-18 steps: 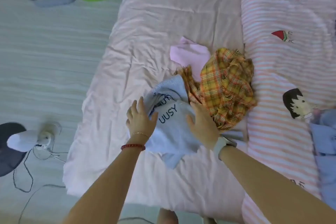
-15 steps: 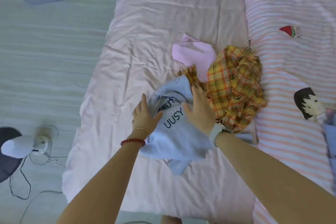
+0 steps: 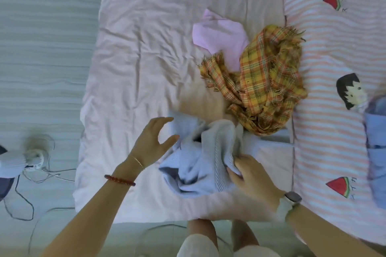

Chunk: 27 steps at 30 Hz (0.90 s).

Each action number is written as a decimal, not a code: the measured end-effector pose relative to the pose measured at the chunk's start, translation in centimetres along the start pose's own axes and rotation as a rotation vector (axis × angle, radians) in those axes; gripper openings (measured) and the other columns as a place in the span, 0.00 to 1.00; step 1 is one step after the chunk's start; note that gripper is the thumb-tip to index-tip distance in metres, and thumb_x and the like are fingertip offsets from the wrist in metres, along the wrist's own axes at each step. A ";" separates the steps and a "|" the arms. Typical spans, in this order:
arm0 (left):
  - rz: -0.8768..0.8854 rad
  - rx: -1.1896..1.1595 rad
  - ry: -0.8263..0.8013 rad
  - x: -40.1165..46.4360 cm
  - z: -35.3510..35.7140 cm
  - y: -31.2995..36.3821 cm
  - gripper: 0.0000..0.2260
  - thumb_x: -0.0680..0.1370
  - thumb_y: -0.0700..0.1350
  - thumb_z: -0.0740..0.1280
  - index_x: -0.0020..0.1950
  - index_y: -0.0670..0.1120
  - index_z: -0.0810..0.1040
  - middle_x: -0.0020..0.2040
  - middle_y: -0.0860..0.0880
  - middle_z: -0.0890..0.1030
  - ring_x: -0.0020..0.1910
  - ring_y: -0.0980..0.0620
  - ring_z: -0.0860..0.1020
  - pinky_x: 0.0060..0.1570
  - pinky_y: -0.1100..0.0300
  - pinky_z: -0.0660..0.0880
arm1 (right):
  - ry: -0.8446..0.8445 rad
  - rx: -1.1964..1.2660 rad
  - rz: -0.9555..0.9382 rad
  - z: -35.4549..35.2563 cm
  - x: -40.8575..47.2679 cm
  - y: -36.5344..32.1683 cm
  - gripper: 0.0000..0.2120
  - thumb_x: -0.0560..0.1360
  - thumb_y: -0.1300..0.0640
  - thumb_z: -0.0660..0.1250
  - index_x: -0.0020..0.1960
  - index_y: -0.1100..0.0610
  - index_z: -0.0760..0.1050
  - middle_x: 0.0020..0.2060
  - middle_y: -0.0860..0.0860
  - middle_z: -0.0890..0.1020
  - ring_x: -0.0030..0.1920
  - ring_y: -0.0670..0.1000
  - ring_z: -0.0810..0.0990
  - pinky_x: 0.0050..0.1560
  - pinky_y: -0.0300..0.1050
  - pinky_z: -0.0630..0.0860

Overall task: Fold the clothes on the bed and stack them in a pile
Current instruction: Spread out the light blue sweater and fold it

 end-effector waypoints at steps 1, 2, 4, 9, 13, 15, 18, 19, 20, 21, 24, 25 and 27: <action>-0.001 0.002 -0.065 0.9 1.0 0.6 0.25 0.74 0.47 0.70 0.70 0.47 0.67 0.67 0.48 0.69 0.67 0.50 0.67 0.66 0.55 0.64 | -0.066 -0.009 0.059 0.6 -1.2 1.2 0.09 0.72 0.58 0.64 0.35 0.60 0.69 0.27 0.52 0.73 0.31 0.55 0.75 0.33 0.43 0.68; -0.015 -0.007 -0.144 1.8 2.3 1.2 0.30 0.75 0.50 0.69 0.73 0.48 0.62 0.71 0.48 0.65 0.70 0.50 0.63 0.69 0.55 0.61 | -0.120 -0.007 0.140 1.1 -2.1 2.3 0.07 0.74 0.54 0.63 0.41 0.57 0.70 0.29 0.51 0.75 0.33 0.54 0.76 0.34 0.43 0.67; -0.023 -0.014 -0.306 2.9 5.5 2.7 0.32 0.75 0.52 0.68 0.75 0.49 0.57 0.72 0.47 0.65 0.71 0.48 0.62 0.70 0.54 0.60 | -0.197 0.188 0.318 1.8 -3.1 4.0 0.07 0.75 0.48 0.64 0.50 0.47 0.68 0.36 0.51 0.78 0.36 0.48 0.77 0.38 0.41 0.71; 0.129 0.290 -0.475 1.6 10.9 4.7 0.31 0.75 0.57 0.66 0.75 0.57 0.56 0.65 0.49 0.71 0.65 0.47 0.65 0.67 0.54 0.62 | -0.063 0.569 0.416 0.1 -1.1 3.7 0.03 0.76 0.58 0.65 0.47 0.58 0.76 0.35 0.48 0.79 0.36 0.42 0.76 0.38 0.36 0.70; 0.115 0.480 -0.565 0.4 10.1 4.0 0.21 0.73 0.62 0.63 0.65 0.60 0.69 0.54 0.49 0.75 0.59 0.46 0.71 0.54 0.53 0.71 | 0.072 0.286 0.290 -2.5 -2.3 2.3 0.10 0.78 0.57 0.61 0.46 0.64 0.73 0.29 0.55 0.73 0.30 0.50 0.71 0.33 0.44 0.66; 0.236 0.664 -0.512 -0.2 9.2 5.1 0.13 0.74 0.62 0.62 0.51 0.57 0.76 0.52 0.50 0.73 0.59 0.47 0.68 0.50 0.56 0.67 | 0.138 0.183 0.208 -4.3 -3.8 1.5 0.06 0.78 0.59 0.62 0.49 0.60 0.76 0.23 0.45 0.67 0.25 0.44 0.67 0.29 0.34 0.61; 0.247 0.791 -0.358 -1.6 7.8 6.1 0.10 0.73 0.58 0.64 0.48 0.54 0.77 0.61 0.52 0.69 0.63 0.48 0.63 0.55 0.55 0.61 | 0.242 0.103 0.169 -7.1 -6.6 1.2 0.10 0.76 0.64 0.63 0.56 0.60 0.77 0.24 0.40 0.65 0.24 0.38 0.65 0.29 0.30 0.61; 0.233 0.823 -0.341 -2.3 7.7 6.2 0.09 0.74 0.56 0.63 0.48 0.52 0.77 0.62 0.53 0.69 0.63 0.48 0.64 0.56 0.55 0.62 | 0.281 0.071 0.168 -7.8 -7.8 1.5 0.11 0.75 0.65 0.63 0.56 0.61 0.77 0.25 0.39 0.65 0.25 0.36 0.65 0.28 0.27 0.61; 0.208 0.866 -0.353 -3.1 7.8 6.0 0.09 0.74 0.54 0.62 0.47 0.51 0.77 0.62 0.53 0.71 0.62 0.48 0.65 0.55 0.55 0.64 | 0.327 0.036 0.185 -8.5 -9.0 2.0 0.11 0.74 0.67 0.64 0.56 0.63 0.77 0.27 0.39 0.66 0.25 0.37 0.65 0.27 0.27 0.60; 0.170 0.904 -0.392 -3.9 8.1 5.5 0.10 0.75 0.54 0.60 0.48 0.51 0.77 0.60 0.53 0.72 0.60 0.48 0.67 0.54 0.55 0.65 | 0.362 0.003 0.232 -8.6 -10.2 3.2 0.11 0.74 0.69 0.65 0.55 0.64 0.77 0.27 0.40 0.67 0.24 0.41 0.67 0.27 0.29 0.61; 0.007 0.867 -0.503 -6.2 9.2 3.8 0.13 0.78 0.55 0.58 0.53 0.51 0.78 0.58 0.51 0.76 0.58 0.49 0.73 0.54 0.55 0.71 | 0.172 0.042 0.521 -5.5 -13.3 8.9 0.08 0.78 0.61 0.60 0.55 0.62 0.75 0.31 0.48 0.73 0.30 0.51 0.72 0.30 0.41 0.65; -0.016 0.834 -0.468 -6.4 9.4 3.7 0.14 0.79 0.54 0.57 0.56 0.51 0.77 0.59 0.50 0.77 0.59 0.49 0.74 0.55 0.55 0.71 | 0.063 0.127 0.597 -3.8 -14.1 10.5 0.10 0.79 0.59 0.59 0.57 0.61 0.73 0.37 0.51 0.77 0.36 0.52 0.74 0.35 0.43 0.68; -0.006 0.715 -0.288 -5.9 9.5 4.3 0.14 0.79 0.53 0.58 0.61 0.50 0.75 0.62 0.49 0.76 0.60 0.48 0.74 0.57 0.55 0.70 | -0.010 0.282 0.646 -1.7 -14.5 12.0 0.15 0.79 0.58 0.60 0.64 0.58 0.69 0.56 0.54 0.78 0.54 0.55 0.76 0.48 0.42 0.69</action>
Point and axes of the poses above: each hand's wrist, its own x-axis towards the middle knuckle, its own z-axis out of the palm, y = z × x, the point moved 8 cm from there along x, towards the middle knuckle
